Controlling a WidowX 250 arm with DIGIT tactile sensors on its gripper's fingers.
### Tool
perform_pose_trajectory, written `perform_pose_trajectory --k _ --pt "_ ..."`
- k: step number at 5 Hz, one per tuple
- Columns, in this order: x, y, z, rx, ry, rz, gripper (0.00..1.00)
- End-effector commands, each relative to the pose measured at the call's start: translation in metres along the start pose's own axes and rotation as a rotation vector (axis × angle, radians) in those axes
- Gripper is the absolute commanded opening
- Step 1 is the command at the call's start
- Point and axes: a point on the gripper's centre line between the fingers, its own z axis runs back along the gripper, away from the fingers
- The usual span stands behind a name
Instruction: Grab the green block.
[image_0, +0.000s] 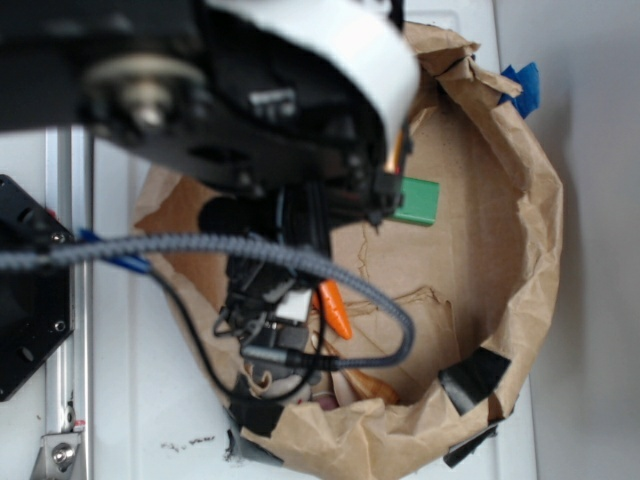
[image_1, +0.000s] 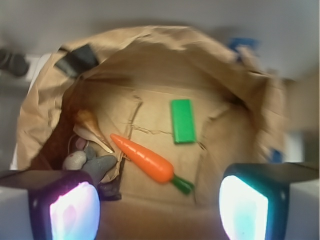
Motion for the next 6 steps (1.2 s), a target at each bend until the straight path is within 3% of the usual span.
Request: perform_pose_trajectory --k 1,2,3,4,5,6 --pt "0.003 -0.009 -0.041 -0.065 -0.038 -0.113 1.0" --pt "0.004 0.008 -0.05 -0.131 -0.034 -0.088 1.0" --pt "0.006 0.013 -0.069 -0.187 -0.005 -0.162 1.0" --pt "0.01 0.009 -0.087 -0.241 -0.014 -0.261 1.0" --pt "0.017 0.011 -0.081 -0.211 -0.063 -0.311 1.0" --pt "0.017 0.011 -0.081 -0.211 -0.063 -0.311 1.0"
